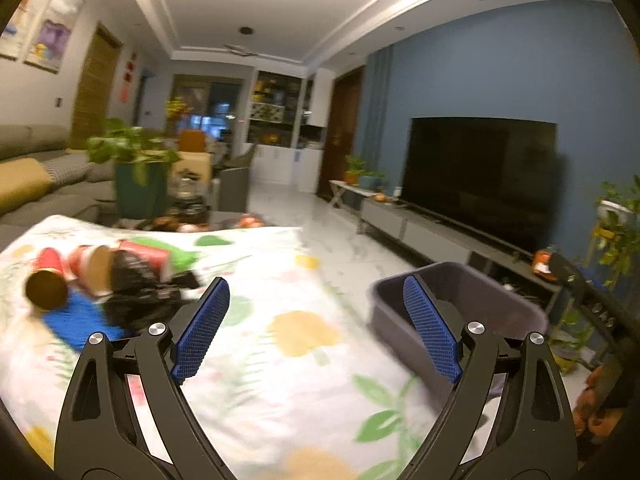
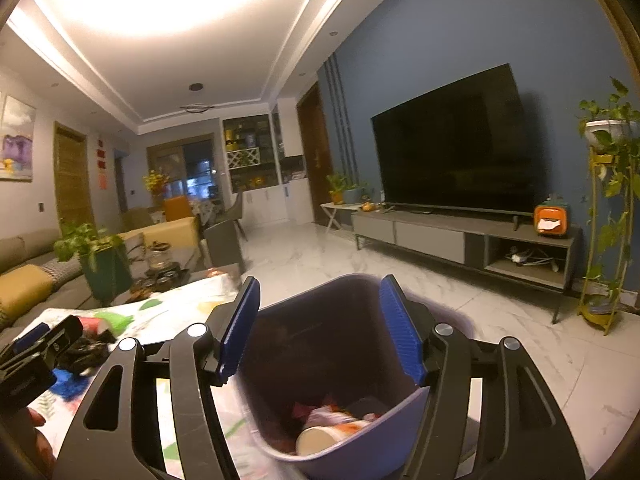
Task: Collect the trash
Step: 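Move both open tools back to the items on the bed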
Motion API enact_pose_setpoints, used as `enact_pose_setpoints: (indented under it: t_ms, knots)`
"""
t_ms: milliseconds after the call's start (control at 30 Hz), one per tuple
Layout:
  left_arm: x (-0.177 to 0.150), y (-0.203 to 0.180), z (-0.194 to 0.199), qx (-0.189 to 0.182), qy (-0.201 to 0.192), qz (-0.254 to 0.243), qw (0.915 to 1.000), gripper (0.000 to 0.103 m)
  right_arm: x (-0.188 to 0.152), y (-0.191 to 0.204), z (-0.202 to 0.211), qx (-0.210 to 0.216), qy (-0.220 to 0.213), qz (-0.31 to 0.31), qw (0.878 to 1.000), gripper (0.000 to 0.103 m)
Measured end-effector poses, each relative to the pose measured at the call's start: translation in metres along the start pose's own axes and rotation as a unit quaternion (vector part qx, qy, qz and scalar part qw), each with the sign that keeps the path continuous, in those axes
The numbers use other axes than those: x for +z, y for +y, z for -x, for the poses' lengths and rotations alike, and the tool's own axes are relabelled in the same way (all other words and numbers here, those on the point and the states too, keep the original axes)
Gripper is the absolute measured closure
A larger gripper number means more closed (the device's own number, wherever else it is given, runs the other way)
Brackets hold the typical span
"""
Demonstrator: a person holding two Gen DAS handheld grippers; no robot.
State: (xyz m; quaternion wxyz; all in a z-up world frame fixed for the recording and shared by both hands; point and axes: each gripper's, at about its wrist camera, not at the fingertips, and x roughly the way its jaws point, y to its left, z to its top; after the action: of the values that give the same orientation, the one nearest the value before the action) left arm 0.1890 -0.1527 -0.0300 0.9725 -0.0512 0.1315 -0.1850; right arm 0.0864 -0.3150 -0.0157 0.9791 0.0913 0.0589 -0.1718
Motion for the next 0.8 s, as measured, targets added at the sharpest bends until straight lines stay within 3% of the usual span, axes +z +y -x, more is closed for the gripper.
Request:
enact_pose_setpoints:
  t_ms: [233,467,800]
  knots:
    - [-0.007,0.063,0.027,0.074,-0.002,0.016,0.9971,0.016,-0.012,0.05,0.005,0.054,0.016,0.025,0.998,0.041]
    - [-0.013,0.127,0.052,0.156,-0.002,0.036,0.9871,0.016,-0.028,0.111,0.005,0.111,0.034,0.052,0.992,0.041]
    - [-0.012,0.196,0.08,0.218,-0.014,0.075,0.973,0.016,-0.056,0.206,-0.003,0.186,0.06,0.091,0.976,0.041]
